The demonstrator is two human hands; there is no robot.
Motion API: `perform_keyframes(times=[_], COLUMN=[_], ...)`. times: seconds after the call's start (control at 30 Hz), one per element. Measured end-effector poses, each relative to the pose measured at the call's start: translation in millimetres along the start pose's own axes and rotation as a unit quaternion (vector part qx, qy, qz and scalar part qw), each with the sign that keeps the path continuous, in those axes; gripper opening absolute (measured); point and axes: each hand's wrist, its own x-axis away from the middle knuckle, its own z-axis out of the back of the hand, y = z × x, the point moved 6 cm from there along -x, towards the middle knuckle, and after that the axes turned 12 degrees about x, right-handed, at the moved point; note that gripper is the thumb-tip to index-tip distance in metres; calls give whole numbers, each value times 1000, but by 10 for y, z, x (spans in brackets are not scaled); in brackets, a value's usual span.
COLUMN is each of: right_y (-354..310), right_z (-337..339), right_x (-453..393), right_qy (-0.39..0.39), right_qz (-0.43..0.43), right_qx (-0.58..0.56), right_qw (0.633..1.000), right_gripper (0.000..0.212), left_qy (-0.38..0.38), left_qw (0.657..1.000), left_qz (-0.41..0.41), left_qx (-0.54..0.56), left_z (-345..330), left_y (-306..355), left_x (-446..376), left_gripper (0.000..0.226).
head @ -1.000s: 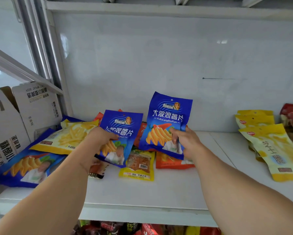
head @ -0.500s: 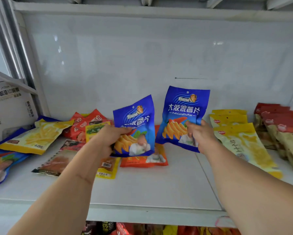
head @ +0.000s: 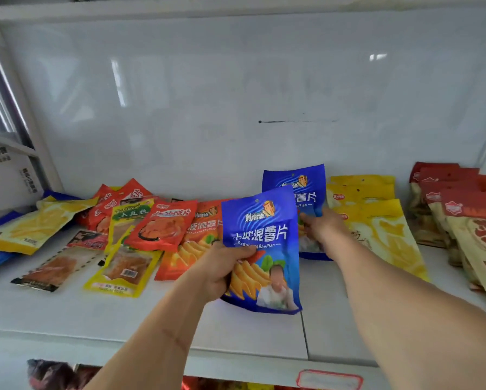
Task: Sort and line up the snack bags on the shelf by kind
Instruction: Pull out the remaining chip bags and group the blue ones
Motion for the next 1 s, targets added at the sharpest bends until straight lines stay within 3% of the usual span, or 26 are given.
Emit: perform_keyframes(times=[0.17, 0.3, 0.43, 0.57, 0.67, 0.8, 1.0], right_y=[48, 145, 182, 179, 166, 179, 112], right_z=[-94, -183, -276, -345, -363, -314, -179], right_x=[-113, -213, -330, -449, -493, -519, -453], right_qy=[6, 8, 8, 12, 15, 29, 31], right_qz=[1, -17, -20, -11, -5, -20, -90], right_qx=[8, 20, 38, 82, 105, 94, 89], right_qw=[1000, 1000, 999, 997, 994, 995, 991], right_gripper=[8, 15, 9, 9, 12, 24, 63], left_qy=[78, 122, 142, 155, 167, 159, 138], left_qw=[996, 990, 983, 978, 972, 973, 975], left_qz=[-24, -31, -44, -63, -58, -42, -48], left_qx=[-28, -65, -105, -126, -157, -160, -167], left_z=[148, 339, 431, 505, 357, 205, -18], left_y=[175, 211, 226, 164, 229, 238, 232], left_x=[-175, -324, -418, -647, -585, -625, -793], left_gripper=[45, 94, 95, 113, 97, 47, 55])
